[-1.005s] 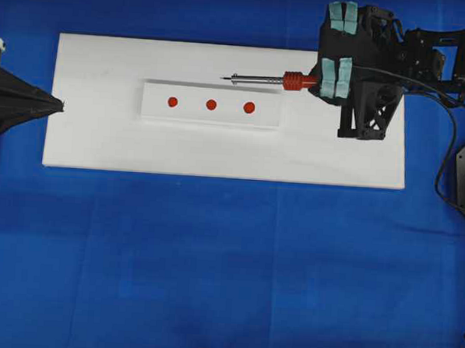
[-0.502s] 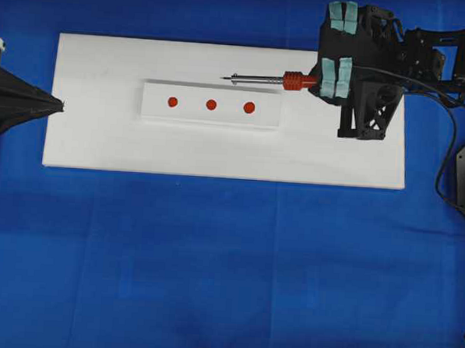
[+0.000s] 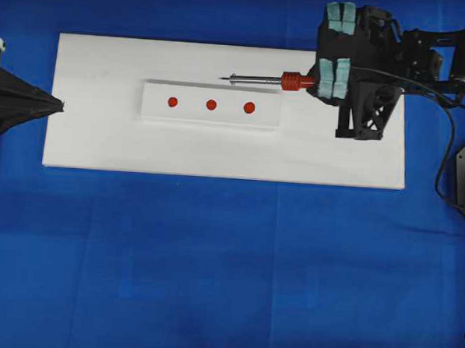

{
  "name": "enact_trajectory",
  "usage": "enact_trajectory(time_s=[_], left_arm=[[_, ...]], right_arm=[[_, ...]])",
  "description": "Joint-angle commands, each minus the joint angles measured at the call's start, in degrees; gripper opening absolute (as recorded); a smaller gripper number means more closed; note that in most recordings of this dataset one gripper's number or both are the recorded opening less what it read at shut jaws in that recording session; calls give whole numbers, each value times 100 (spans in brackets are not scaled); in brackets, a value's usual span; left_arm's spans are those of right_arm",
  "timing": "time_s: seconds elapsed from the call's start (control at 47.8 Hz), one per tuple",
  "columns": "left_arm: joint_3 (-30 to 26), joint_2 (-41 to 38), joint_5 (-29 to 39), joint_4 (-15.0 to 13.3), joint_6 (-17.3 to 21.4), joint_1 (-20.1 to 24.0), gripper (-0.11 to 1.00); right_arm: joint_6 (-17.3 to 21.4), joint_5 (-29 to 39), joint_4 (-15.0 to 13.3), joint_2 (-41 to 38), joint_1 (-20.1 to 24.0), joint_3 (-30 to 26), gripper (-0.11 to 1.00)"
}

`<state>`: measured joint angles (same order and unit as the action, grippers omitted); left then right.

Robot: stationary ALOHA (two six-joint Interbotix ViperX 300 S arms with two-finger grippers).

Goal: Touch the tip of the soldering iron to the mark.
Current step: 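Lower the iron tip with the right gripper onto the right red dot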

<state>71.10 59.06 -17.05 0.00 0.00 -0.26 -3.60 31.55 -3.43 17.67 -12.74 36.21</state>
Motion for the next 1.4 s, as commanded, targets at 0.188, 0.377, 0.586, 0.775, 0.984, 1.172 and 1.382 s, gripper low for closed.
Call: enact_trajectory(time_s=[0.188, 0.377, 0.586, 0.775, 0.984, 1.172, 1.382], left_arm=[[-62, -18, -62, 18, 0, -9, 0], [-62, -18, -62, 18, 0, -9, 0], [-62, -18, -62, 18, 0, 0, 0], [-62, -18, -62, 18, 0, 0, 0], [-62, -18, -62, 18, 0, 0, 0], [-62, -18, -62, 18, 9, 0, 0], [-62, -18, -62, 18, 0, 0, 0]], right_arm=[[0, -325, 9, -466, 9, 0, 6], [0, -738, 18, -809, 9, 114, 6], [9, -1028, 9, -1107, 0, 220, 6], [9, -1134, 18, -1292, 0, 246, 6], [9, -1134, 18, -1380, 0, 237, 6], [9, -1134, 18, -1380, -9, 237, 6], [9, -1134, 18, -1380, 0, 229, 6]])
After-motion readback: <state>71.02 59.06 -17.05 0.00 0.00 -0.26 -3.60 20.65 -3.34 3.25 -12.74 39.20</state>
